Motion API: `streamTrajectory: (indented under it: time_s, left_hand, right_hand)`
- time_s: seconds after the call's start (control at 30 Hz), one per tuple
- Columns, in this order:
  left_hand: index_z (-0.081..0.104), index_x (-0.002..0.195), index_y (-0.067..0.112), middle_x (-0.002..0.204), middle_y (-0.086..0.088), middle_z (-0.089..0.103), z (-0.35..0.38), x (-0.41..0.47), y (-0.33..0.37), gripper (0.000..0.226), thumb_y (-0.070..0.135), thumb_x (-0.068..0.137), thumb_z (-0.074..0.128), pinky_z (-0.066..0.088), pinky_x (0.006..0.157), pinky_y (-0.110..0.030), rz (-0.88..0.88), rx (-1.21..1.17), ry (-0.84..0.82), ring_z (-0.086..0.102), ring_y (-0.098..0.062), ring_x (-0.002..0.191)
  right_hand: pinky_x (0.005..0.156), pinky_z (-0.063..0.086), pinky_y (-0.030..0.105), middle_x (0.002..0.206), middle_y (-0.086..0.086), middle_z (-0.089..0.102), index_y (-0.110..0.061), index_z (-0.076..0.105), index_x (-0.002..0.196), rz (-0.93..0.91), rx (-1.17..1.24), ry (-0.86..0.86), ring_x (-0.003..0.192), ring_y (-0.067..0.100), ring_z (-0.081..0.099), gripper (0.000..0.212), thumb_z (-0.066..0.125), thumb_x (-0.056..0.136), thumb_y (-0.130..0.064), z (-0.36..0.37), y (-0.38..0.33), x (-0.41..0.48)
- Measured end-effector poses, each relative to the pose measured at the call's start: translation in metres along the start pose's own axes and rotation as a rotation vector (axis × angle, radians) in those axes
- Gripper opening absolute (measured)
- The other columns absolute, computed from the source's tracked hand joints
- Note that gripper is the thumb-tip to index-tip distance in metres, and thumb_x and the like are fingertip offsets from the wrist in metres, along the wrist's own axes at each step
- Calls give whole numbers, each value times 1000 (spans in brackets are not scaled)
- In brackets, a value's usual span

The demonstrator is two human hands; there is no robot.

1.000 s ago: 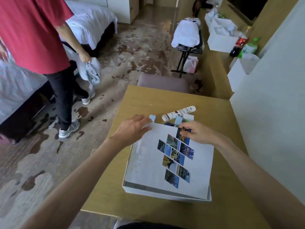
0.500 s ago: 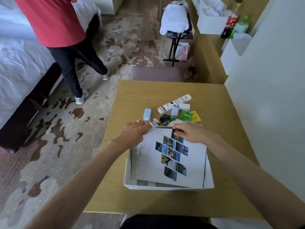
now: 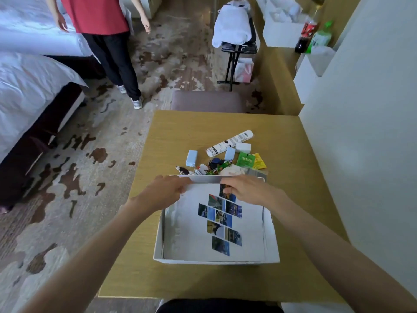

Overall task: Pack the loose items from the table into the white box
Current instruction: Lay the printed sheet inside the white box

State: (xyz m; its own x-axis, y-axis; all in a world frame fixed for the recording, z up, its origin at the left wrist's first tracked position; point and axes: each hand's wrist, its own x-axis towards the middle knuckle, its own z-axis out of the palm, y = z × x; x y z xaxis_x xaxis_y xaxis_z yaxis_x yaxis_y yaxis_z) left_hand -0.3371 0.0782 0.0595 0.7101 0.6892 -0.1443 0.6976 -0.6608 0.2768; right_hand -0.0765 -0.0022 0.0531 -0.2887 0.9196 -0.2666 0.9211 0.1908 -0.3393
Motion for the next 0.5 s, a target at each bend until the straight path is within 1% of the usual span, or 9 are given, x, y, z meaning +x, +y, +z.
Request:
streamTrajectory:
  time_s: [0.07,0.1,0.17,0.23,0.3,0.33,0.4,0.43,0.5]
  left_hand:
    - [55,118,31,110,7,64,11,-5,2,46,3,84,43,38,81,-30,26,82,-24,61,-16,97]
    - [53,117,29,116,7,61,16,-7,2,44,3,83,44,37,86,-32,39,137,-34,59,-15,102]
    - [50,112,26,122,4,58,24,-9,2,37,4,83,46,35,90,-34,50,244,-45,57,-18,107]
    - [49,117,23,122,0,59,31,-9,1,35,7,85,48,35,95,-37,53,348,-32,57,-21,110]
    - [43,128,19,126,-3,58,39,-10,-1,44,8,86,51,36,99,-38,72,427,-9,55,-24,114]
    - [37,134,19,129,-5,56,43,-12,-1,52,9,86,53,37,100,-39,95,436,16,54,-24,116]
    - [27,142,23,134,-6,50,48,-16,0,71,8,82,60,42,100,-40,166,418,86,51,-25,120]
    - [28,142,25,136,-7,48,51,-18,1,74,8,79,63,43,100,-40,204,405,125,49,-25,122]
    - [36,138,27,140,-9,44,57,-21,1,69,12,78,66,43,102,-41,249,405,131,45,-26,127]
  right_hand:
    - [67,54,40,108,5,64,-22,54,112,-16,-84,10,93,22,64,15,47,100,-26,11,0,-4]
    - [71,55,41,113,5,63,-20,53,118,-17,-136,21,97,23,63,20,46,100,-24,16,0,-5]
    - [72,56,37,119,6,61,-16,49,126,-13,-204,56,99,22,62,28,48,99,-21,27,0,-6]
    - [79,55,34,127,7,58,-14,44,132,-10,-244,91,107,21,60,37,51,97,-21,39,-2,-6]
    - [92,50,37,135,10,52,-12,36,140,-6,-272,118,117,24,54,50,55,95,-20,49,-4,-8]
    - [94,49,38,138,10,48,-11,33,142,-9,-273,148,117,26,53,57,59,92,-17,53,-5,-10]
    - [91,51,37,137,11,41,-11,34,143,-28,-254,226,110,26,55,70,67,82,-7,61,-6,-16]
    - [91,52,36,135,10,40,-11,37,141,-43,-247,268,109,25,55,72,70,77,-4,62,-7,-19]
    - [99,48,39,132,9,42,-15,45,136,-83,-273,320,116,26,50,69,72,74,-4,67,-5,-24]
